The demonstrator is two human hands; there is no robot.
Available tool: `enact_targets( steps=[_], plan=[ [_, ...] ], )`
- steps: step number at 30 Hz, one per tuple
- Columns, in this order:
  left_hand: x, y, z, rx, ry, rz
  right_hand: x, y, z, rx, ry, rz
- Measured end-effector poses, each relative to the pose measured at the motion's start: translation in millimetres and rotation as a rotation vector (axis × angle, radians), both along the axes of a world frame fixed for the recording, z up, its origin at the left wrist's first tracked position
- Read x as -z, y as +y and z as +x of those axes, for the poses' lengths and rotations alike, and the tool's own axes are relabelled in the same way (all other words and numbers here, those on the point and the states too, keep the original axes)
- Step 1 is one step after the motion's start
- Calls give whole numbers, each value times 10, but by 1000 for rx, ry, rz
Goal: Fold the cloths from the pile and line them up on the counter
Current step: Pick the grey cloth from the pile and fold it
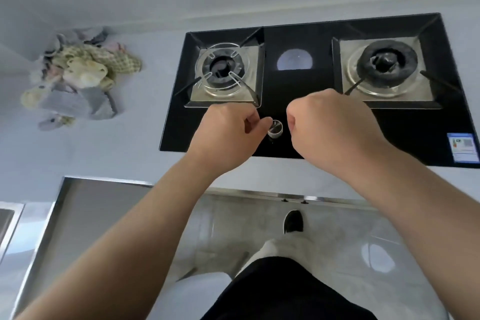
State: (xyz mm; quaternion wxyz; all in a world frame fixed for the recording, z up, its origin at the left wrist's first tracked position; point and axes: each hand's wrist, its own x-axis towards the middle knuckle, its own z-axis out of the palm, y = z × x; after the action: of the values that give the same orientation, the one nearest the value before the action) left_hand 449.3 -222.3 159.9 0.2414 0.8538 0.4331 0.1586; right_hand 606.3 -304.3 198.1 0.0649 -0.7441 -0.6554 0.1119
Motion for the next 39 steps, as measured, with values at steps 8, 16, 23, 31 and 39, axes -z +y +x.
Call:
enact_targets(
  steps=[8, 16, 23, 31, 39],
  plan=[
    [-364, -61, -1434, -113, 127, 59, -127, 72, -1298, -19, 100, 119],
    [-97, 539, -2397, -213, 303, -7, -43, 481, -2168, -69, 77, 47],
    [813, 1510, -2925, -291, 330, 175, 885, 1506, -2836, -103, 23, 164],
    [1837, 1928, -3646, -412, 140, 375, 1842, 1964, -3588, -97, 17, 243],
    [1967, 1736, -4139, -351, -136, 403, 1919, 1593, -4151, 62, -25, 246]
  ],
)
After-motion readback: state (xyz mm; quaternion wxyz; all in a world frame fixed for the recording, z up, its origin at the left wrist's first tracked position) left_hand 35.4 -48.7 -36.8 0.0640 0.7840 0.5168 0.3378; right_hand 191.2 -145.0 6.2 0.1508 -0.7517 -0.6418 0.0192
